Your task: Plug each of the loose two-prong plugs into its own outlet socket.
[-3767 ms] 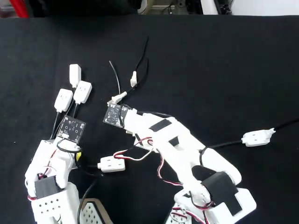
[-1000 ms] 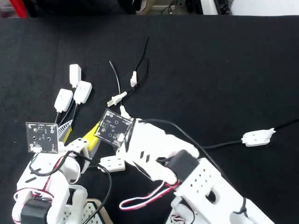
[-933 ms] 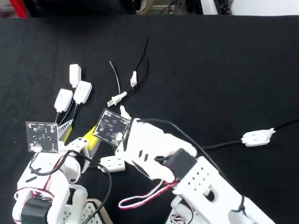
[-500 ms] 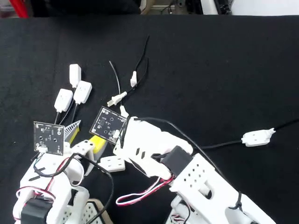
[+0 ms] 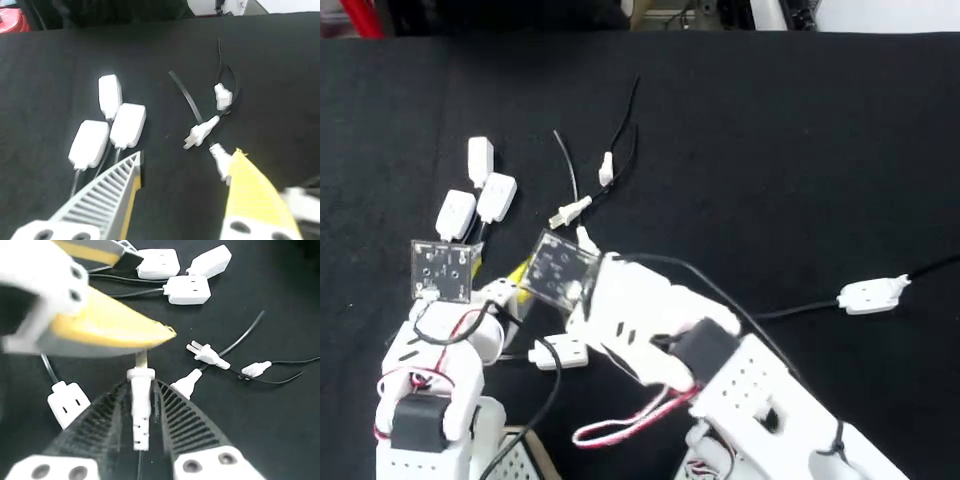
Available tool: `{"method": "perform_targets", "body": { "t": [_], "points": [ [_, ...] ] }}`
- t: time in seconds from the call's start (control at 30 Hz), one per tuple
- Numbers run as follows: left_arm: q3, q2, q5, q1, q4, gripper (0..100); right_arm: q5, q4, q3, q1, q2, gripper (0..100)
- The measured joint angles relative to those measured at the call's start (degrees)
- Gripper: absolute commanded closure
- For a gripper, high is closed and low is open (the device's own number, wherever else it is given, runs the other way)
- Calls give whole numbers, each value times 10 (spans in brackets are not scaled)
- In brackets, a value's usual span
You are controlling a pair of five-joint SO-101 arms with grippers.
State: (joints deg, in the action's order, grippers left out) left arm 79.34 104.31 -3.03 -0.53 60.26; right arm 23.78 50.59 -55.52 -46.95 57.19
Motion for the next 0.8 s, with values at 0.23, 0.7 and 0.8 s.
{"method": "perform_targets", "body": {
  "t": [0.23, 0.7, 0.8],
  "points": [
    [0, -1, 0, -1, 0, 723, -16, 33, 0, -18, 80, 987],
    [15, -1, -48, -25, 29, 723, -23, 111, 64, 74, 18, 987],
    [25, -2, -55, -42, 30, 723, -26, 139, 118, 94, -87, 987]
  ]
}}
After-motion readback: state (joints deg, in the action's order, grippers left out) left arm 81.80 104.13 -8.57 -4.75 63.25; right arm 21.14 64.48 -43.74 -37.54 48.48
